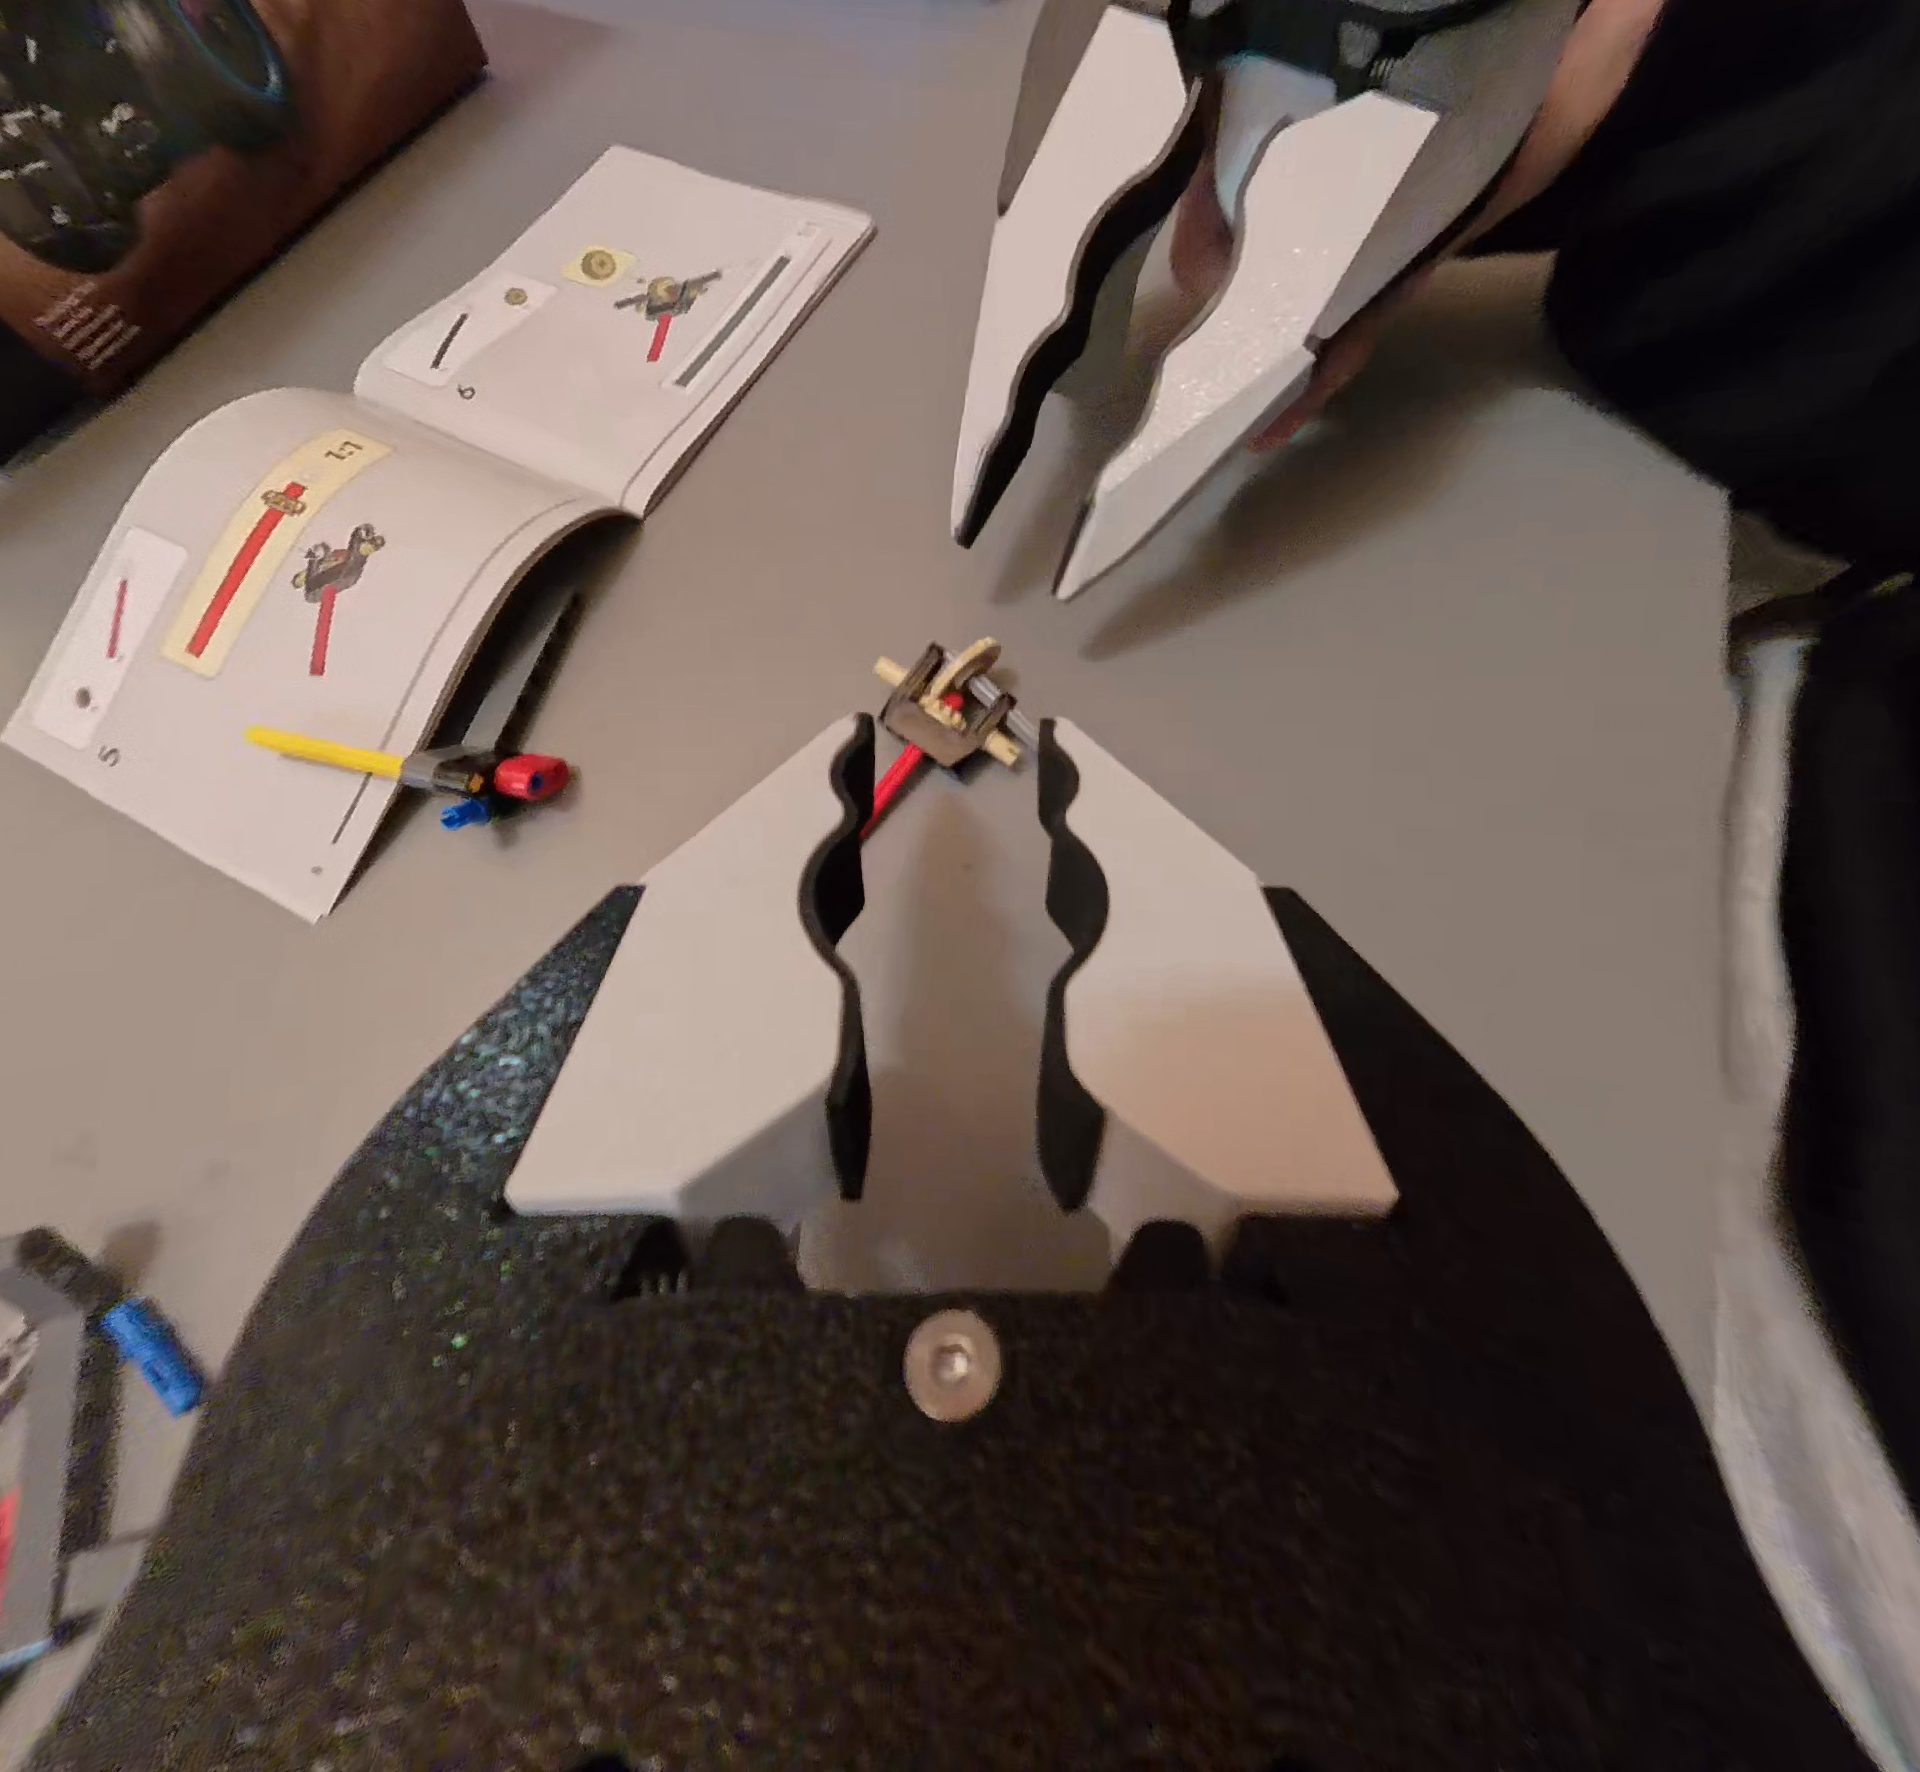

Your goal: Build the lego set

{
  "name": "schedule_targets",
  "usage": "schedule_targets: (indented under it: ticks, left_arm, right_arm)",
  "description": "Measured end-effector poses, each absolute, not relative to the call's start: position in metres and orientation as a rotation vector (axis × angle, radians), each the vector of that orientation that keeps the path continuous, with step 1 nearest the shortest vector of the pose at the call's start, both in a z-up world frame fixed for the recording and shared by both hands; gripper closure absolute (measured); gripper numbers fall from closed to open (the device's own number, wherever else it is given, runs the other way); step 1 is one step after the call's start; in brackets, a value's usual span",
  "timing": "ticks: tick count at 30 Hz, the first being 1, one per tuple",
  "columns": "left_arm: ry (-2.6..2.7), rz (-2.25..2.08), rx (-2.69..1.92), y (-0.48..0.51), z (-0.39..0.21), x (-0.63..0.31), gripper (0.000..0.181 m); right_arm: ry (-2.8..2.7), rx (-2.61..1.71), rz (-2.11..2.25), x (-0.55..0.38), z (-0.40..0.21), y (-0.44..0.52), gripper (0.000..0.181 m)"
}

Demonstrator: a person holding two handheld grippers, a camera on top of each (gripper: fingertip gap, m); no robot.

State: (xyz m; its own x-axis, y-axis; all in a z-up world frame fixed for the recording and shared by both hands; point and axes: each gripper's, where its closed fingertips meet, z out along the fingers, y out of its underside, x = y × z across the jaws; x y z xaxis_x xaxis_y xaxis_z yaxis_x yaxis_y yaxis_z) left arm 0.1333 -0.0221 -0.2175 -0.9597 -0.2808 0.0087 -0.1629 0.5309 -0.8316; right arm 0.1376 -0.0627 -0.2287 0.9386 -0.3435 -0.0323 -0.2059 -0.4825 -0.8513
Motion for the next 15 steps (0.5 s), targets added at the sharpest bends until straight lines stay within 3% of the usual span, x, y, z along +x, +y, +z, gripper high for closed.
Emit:
schedule_targets:
  ticks: [6,11,15]
  left_arm:
    - [2.599,-1.22,-0.243,-0.021,-0.235,0.141,0.141]
    - [2.765,-1.176,-0.146,-0.028,-0.25,0.142,0.143]
    - [2.821,-1.179,-0.081,-0.035,-0.256,0.145,0.15]
  right_arm:
    - [0.332,-2.213,-0.315,0.143,-0.245,-0.05,0.16]
    - [0.298,-2.23,-0.298,0.141,-0.247,-0.048,0.157]
    - [0.29,-2.231,-0.297,0.143,-0.247,-0.046,0.167]
